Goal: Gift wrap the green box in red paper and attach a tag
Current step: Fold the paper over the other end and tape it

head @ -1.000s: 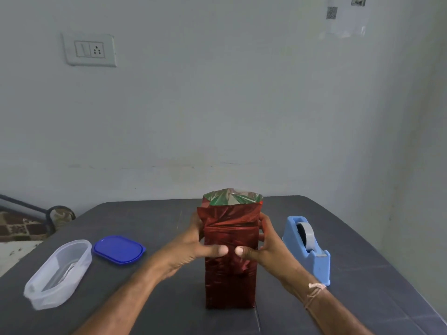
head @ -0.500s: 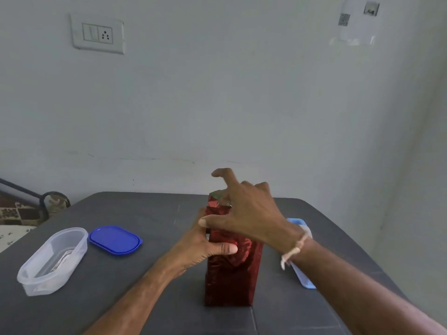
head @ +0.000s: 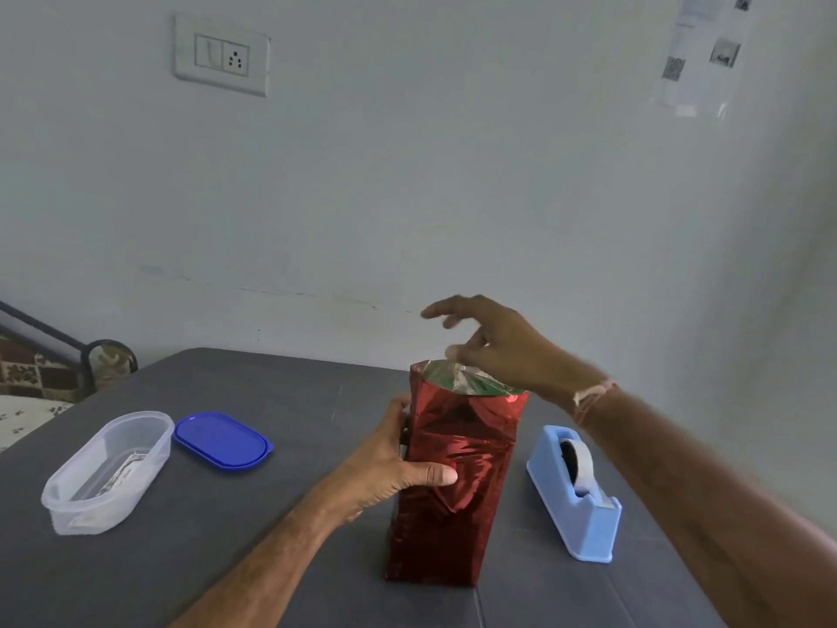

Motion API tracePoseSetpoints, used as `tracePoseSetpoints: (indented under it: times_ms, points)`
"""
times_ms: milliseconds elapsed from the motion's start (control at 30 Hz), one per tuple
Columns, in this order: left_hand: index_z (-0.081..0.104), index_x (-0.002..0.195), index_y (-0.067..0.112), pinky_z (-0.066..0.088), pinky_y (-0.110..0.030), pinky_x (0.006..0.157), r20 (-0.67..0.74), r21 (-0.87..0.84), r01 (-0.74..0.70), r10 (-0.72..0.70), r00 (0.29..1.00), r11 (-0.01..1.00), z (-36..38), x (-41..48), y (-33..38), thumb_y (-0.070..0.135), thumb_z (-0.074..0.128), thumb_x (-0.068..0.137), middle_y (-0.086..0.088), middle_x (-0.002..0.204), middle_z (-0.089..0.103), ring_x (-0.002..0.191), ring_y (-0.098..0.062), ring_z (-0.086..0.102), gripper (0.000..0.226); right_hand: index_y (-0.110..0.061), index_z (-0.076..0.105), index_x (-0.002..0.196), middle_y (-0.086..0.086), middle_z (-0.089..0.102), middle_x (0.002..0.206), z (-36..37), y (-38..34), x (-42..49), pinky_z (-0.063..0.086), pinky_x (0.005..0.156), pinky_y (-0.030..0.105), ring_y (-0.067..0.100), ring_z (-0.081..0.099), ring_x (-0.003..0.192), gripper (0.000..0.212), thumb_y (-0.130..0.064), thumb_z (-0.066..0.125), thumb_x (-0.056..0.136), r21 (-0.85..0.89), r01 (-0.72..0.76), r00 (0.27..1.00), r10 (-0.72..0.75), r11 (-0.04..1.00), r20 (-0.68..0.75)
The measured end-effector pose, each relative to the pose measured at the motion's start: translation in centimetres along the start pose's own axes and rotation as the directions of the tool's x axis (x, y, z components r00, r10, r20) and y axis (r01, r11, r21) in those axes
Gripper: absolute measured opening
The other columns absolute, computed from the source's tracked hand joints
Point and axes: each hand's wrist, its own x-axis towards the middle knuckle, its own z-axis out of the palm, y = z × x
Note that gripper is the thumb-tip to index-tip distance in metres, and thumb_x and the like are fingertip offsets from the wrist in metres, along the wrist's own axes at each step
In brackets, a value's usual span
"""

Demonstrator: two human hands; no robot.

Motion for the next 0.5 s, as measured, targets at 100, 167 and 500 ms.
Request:
tracePoseSetpoints:
  times_ms: [100,167,500]
  points:
    - [0.039,0.135,0.037,0.05,-0.01,0.082,0.003,0.009,0.002,-0.002,1.0,1.0,0.2,0.0,0.1,0.028,0.094,0.07,0.008,0.13,0.062,0.113,0.002,0.062,0.085,-0.045,0.059,0.132,-0.01,0.05,0.133,0.4,0.5,1.7,0.054,0.088,0.027,0.009,0.063,0.106,0.057,-0.019,0.068,0.082,-0.235,0.176,0.958,-0.111,0.956,0.265]
    - [0.04,0.134,0.037,0.049,-0.008,0.079,0.004,0.009,0.005,-0.005,1.0,1.0,0.2,0.0,0.0,0.028,0.093,0.071,0.009,0.13,0.061,0.113,0.003,0.061,0.084,-0.042,0.067,0.12,-0.014,0.052,0.132,1.3,0.5,2.7,0.049,0.084,0.028,-0.004,0.058,0.1,0.043,-0.024,0.069,0.081,-0.341,0.231,0.939,-0.118,0.911,0.323]
    - [0.039,0.137,0.039,0.05,-0.007,0.08,0.021,-0.008,-0.022,0.022,1.0,1.0,-0.2,-0.1,-0.1,0.028,0.092,0.072,0.01,0.134,0.059,0.117,0.003,0.059,0.085,-0.029,0.07,0.099,-0.019,0.07,0.095,-0.2,2.1,2.6,0.055,0.08,0.029,0.007,0.066,0.082,0.009,-0.031,0.062,0.1,-0.095,-0.043,0.977,0.022,0.995,-0.214]
